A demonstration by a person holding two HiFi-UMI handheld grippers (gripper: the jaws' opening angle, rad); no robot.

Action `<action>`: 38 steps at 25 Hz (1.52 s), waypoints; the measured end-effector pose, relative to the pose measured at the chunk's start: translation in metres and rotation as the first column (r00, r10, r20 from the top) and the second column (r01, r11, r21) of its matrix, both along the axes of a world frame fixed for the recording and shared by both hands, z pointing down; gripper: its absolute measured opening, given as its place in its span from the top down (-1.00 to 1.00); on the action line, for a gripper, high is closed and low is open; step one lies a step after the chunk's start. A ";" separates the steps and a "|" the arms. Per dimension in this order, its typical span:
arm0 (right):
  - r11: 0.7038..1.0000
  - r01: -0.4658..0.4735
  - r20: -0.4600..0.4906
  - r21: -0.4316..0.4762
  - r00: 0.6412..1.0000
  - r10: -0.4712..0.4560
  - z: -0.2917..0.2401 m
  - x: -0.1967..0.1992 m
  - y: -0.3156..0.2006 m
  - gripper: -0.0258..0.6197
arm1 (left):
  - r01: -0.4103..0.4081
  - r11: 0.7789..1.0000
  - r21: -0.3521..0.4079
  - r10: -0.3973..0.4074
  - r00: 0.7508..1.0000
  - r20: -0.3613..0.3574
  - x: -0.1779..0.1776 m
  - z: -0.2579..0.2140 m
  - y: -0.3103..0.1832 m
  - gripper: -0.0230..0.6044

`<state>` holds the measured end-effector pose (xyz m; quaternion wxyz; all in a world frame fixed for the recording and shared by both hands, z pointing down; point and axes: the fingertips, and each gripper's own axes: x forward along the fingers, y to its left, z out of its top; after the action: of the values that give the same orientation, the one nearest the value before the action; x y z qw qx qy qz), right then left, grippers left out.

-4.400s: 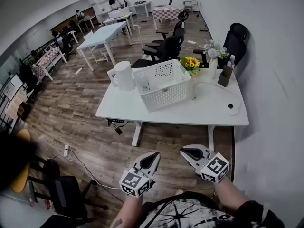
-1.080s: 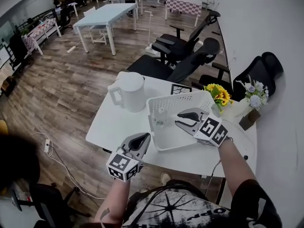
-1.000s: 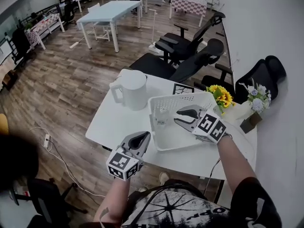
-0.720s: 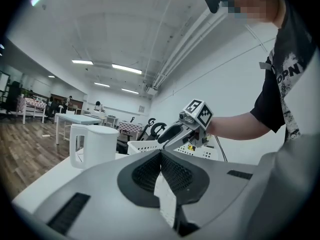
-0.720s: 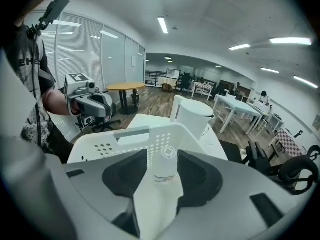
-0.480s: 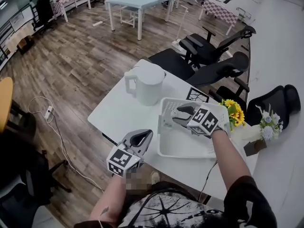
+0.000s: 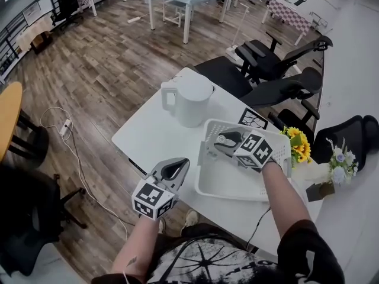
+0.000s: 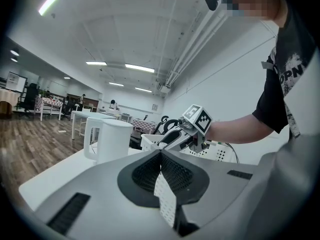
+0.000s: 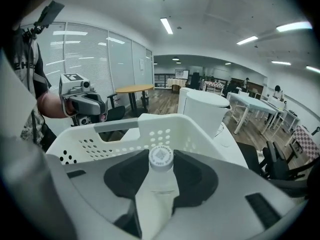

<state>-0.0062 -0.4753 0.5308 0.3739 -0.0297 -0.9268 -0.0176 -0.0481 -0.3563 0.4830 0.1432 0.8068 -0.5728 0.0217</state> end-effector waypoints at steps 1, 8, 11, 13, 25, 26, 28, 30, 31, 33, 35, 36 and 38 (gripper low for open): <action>1.000 -0.004 0.010 -0.010 1.000 0.004 -0.001 0.000 -0.001 0.42 | 0.004 1.000 -0.002 -0.004 1.000 0.000 -0.001 0.001 0.000 0.89; 1.000 -0.019 0.034 -0.014 0.999 0.020 -0.003 0.000 -0.003 0.44 | 0.022 1.000 -0.006 -0.022 1.000 0.009 -0.001 0.001 0.003 0.90; 1.000 -0.014 0.030 0.005 0.999 0.014 -0.004 0.002 0.000 0.44 | 0.024 1.000 -0.003 -0.024 1.000 0.016 0.000 -0.002 0.006 0.89; 1.000 -0.016 0.035 0.016 0.999 0.015 -0.006 0.004 0.001 0.45 | 0.025 1.000 0.000 -0.025 0.999 0.021 0.000 -0.004 0.008 0.90; 0.995 -0.076 0.161 0.058 0.985 0.066 -0.080 0.006 0.012 0.45 | 0.020 0.999 0.035 -0.021 0.999 0.033 -0.014 -0.022 0.033 0.89; 0.994 -0.082 0.172 0.070 0.983 0.069 -0.088 0.006 0.014 0.45 | 0.017 0.999 0.039 -0.019 0.999 0.038 -0.017 -0.023 0.035 0.90; 0.991 -0.094 0.195 0.093 0.978 0.074 -0.104 0.004 0.019 0.45 | 0.011 0.999 0.048 -0.014 0.999 0.051 -0.021 -0.028 0.040 0.89; 0.988 -0.105 0.219 0.111 0.973 0.079 -0.122 0.002 0.024 0.45 | 0.006 0.998 0.058 -0.009 0.998 0.056 -0.026 -0.032 0.044 0.90; 0.987 -0.111 0.229 0.117 0.970 0.081 -0.130 0.000 0.026 0.45 | 0.003 0.998 0.062 -0.007 0.998 0.055 -0.029 -0.034 0.046 0.89; 0.984 -0.123 0.247 0.132 0.965 0.087 -0.146 -0.004 0.031 0.45 | -0.005 0.997 0.071 0.001 0.999 0.053 -0.033 -0.038 0.051 0.90; 0.980 -0.133 0.261 0.150 0.961 0.091 -0.162 -0.010 0.036 0.45 | -0.014 0.997 0.082 0.010 0.998 0.055 -0.037 -0.042 0.057 0.89; 0.978 -0.138 0.268 0.160 0.959 0.091 -0.170 -0.014 0.039 0.45 | -0.018 0.996 0.086 0.013 0.998 0.057 -0.040 -0.044 0.060 0.89; 0.973 -0.143 0.280 0.179 0.956 0.089 -0.185 -0.022 0.044 0.45 | -0.022 0.996 0.090 0.017 0.998 0.059 -0.047 -0.046 0.067 0.89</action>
<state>-0.0282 -0.4310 0.3461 0.2454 0.0651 -0.9629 -0.0911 -0.0951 -0.2892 0.4370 0.0896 0.8170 -0.5693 0.0206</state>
